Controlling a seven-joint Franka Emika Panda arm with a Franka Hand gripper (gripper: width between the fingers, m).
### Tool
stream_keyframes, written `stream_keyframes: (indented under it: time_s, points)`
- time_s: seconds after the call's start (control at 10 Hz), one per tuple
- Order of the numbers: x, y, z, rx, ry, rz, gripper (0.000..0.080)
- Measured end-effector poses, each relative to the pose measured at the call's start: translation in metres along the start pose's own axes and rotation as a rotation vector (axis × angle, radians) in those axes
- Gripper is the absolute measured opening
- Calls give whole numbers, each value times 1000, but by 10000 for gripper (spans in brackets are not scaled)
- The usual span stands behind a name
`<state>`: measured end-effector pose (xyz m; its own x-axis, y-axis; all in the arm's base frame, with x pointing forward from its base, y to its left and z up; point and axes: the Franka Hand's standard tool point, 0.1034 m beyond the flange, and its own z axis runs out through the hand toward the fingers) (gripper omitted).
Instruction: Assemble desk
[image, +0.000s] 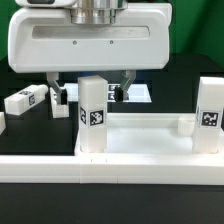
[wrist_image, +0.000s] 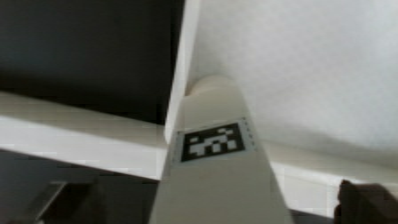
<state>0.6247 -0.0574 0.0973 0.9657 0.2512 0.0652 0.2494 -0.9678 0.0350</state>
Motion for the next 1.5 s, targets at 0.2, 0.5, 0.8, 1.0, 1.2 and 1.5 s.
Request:
stream_keyframes:
  time_s: [0.2,0.5,0.8,1.0,1.2,1.5]
  points:
    - [0,0,0,0,-1,-50,649]
    - [-1,0,0,1,-1,-19,289]
    - [-1,0,1,4,0,135,289]
    - [-1,0,1,14,3,299,289]
    - [-2,-1,1,25,2,487,289]
    - [-6,0,1,29,-10,621,297]
